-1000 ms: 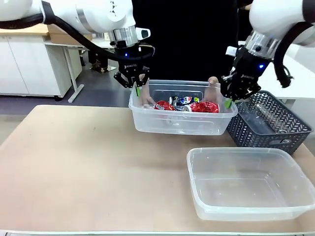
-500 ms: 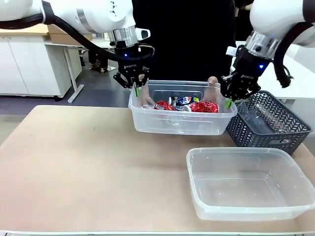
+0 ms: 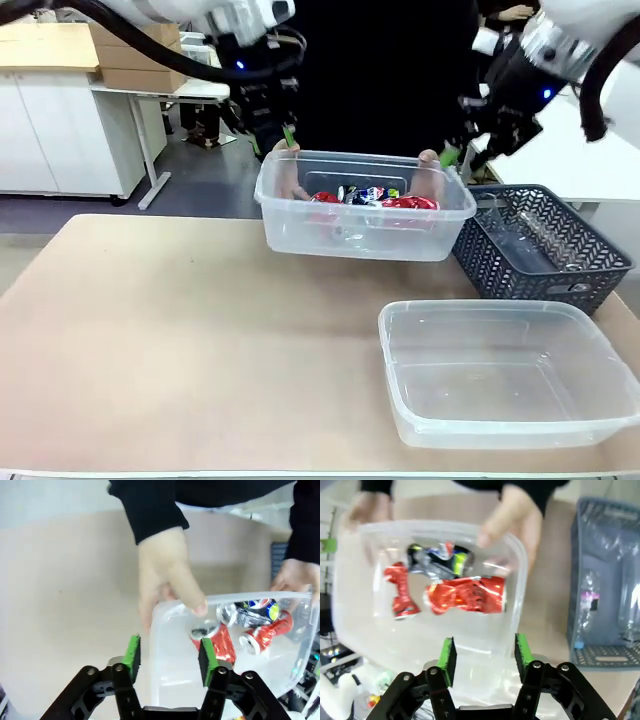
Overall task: Sort the waste into each basket.
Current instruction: Release the Organizing box you were holding.
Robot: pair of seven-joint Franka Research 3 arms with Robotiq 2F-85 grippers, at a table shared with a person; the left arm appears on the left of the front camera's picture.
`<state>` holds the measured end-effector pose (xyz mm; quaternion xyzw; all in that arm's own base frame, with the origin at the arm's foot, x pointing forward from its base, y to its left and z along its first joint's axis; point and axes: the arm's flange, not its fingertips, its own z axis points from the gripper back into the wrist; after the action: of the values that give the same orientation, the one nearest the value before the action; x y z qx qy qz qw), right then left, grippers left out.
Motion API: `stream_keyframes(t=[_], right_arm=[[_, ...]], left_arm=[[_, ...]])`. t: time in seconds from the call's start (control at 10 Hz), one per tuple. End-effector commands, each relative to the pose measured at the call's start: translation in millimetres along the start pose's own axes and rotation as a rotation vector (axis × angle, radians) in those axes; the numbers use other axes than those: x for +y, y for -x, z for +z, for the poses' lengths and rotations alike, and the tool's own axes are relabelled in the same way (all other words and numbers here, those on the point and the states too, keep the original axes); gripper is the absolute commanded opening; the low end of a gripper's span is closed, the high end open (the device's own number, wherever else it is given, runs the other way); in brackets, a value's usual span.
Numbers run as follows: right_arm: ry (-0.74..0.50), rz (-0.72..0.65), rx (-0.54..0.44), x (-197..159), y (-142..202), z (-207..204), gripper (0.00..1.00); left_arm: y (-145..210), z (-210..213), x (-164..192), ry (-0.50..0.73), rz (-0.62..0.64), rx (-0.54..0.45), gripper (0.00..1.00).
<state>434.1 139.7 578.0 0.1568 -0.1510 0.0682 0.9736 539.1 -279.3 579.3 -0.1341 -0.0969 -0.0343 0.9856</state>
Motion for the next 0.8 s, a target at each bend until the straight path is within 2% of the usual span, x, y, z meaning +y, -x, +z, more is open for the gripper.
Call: stream_keyframes(t=[0.0, 0.1, 0.4, 0.6, 0.7], right_arm=[[-0.088, 0.065, -0.057, -7.2, 20.4, 18.0, 1.0], [-0.119, 0.075, -0.072, -9.3, 27.9, 30.2, 1.0], [-0.201, 0.067, -0.084, -25.0, 62.6, 52.4, 1.0], [-0.156, 0.024, -0.071, -31.7, 63.5, 39.3, 1.0], [-0.07, 0.036, 0.002, -28.5, 54.0, 15.6, 1.0]], left_arm=[[23.8, 6.5, 32.6, 0.019, 0.015, -0.073, 0.99], [28.6, 10.2, 41.1, 0.042, 0.009, -0.057, 1.0], [65.4, 15.1, 50.3, 0.143, -0.131, 0.007, 1.0], [74.3, 9.8, 48.5, 0.179, -0.216, 0.045, 1.0], [71.6, 5.6, 42.1, 0.155, -0.251, 0.067, 1.0]])
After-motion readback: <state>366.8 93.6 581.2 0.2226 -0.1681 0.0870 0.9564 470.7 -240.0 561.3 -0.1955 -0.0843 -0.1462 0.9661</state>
